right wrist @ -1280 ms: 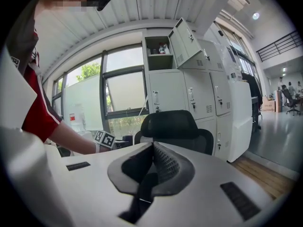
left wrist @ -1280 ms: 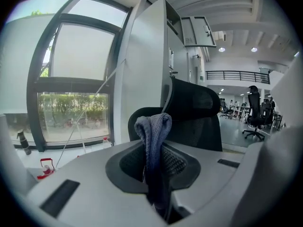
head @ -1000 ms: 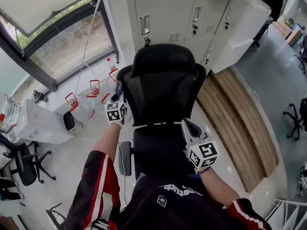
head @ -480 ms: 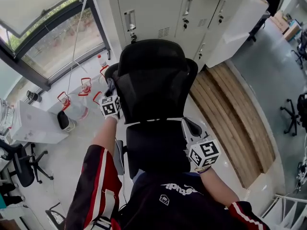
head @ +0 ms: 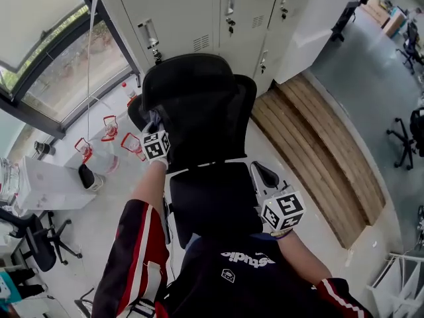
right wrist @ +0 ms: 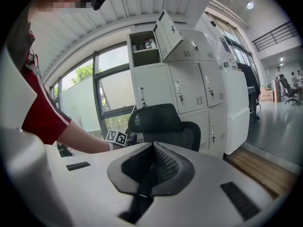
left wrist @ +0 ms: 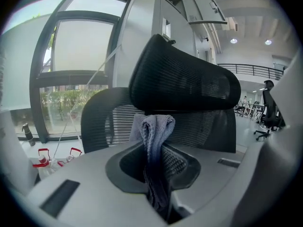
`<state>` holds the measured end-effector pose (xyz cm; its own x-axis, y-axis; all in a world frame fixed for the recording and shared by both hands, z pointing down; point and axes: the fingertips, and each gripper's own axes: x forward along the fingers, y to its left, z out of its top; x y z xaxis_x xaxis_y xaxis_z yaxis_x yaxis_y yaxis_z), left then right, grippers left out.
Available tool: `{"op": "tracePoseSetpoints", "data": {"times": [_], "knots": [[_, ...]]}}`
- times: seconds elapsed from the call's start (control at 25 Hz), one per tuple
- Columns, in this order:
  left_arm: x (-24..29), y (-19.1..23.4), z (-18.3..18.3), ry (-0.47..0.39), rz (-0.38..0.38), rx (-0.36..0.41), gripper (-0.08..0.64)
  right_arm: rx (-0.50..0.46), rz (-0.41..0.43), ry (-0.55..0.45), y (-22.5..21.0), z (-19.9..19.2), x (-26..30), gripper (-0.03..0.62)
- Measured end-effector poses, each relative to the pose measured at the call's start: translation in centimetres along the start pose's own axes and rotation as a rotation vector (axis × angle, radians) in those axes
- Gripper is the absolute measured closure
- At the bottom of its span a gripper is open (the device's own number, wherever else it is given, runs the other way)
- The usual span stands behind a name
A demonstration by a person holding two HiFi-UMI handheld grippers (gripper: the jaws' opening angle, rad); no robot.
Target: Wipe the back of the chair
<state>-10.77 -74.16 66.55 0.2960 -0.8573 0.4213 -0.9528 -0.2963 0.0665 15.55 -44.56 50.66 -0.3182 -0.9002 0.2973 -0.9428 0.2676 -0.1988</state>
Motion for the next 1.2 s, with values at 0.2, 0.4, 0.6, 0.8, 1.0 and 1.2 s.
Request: {"op": "tracePoseSetpoints", "data": {"times": [0.2, 0.4, 0.6, 0.8, 1.0, 1.2], "knots": [[1.7, -5.6, 0.4, -0.004, -0.07, 0.009, 0.503, 0.01, -0.024, 0.0, -2.2, -0.2, -1.5, 0.578], [3.5, -12.7, 1.2, -0.003, -0.164, 0.032, 0.503, 0.027, -0.057, 0.0, -4.7, -0.4, -3.5, 0.578], [5.7, -20.6, 1.7, 0.005, -0.257, 0.06, 0.503, 0.044, -0.104, -0.003, -7.5, -0.7, -5.7, 0.578], [7.4, -28.9, 1.6, 0.004, -0.331, 0.041, 0.503, 0.068, -0.165, -0.009, -11.1, -1.1, -8.2, 0.578], [8.1, -36.5, 0.5, 0.029, -0.424, 0.054, 0.503, 0.112, -0.217, -0.018, -13.9, -1.6, -10.2, 0.578], [6.9, -41.5, 1.0, -0.005, -0.537, 0.033, 0.503, 0.118, -0.241, -0.027, -14.8, -1.9, -11.9, 0.578]]}}
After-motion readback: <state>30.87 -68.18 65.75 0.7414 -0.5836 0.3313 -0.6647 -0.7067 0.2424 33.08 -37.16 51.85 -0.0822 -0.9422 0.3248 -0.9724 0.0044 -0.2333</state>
